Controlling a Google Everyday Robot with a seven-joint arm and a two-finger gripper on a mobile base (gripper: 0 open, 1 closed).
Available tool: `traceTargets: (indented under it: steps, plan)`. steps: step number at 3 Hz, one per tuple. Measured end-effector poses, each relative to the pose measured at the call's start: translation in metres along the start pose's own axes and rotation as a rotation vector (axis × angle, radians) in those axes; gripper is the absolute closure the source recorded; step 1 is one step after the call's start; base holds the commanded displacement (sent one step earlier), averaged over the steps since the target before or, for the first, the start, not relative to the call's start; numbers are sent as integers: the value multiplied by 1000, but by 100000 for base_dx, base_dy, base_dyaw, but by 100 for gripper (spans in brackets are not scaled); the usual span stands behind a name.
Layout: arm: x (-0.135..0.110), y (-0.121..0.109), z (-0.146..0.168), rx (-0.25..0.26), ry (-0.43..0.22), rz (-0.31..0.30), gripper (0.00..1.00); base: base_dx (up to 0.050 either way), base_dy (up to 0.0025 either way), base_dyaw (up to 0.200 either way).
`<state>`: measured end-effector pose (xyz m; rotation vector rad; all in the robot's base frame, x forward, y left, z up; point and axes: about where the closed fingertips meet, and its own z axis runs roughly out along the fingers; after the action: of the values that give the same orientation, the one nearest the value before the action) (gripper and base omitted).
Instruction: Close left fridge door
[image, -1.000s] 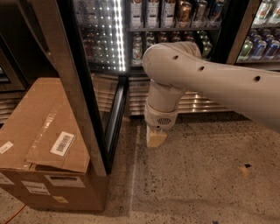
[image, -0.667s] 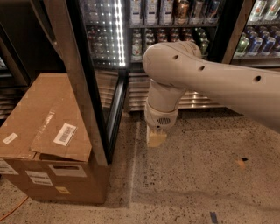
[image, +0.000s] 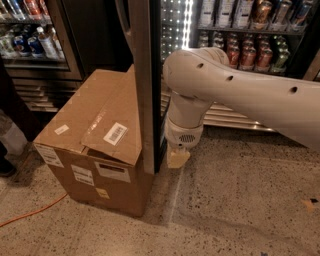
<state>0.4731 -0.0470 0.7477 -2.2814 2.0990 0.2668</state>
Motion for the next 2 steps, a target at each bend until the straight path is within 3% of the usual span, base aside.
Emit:
traceTargets:
  steps: [1,2]
  plan:
    - [0,0,0,0,0,0,100,-15,23,19552]
    - [0,0,0,0,0,0,100,4143,233,11205]
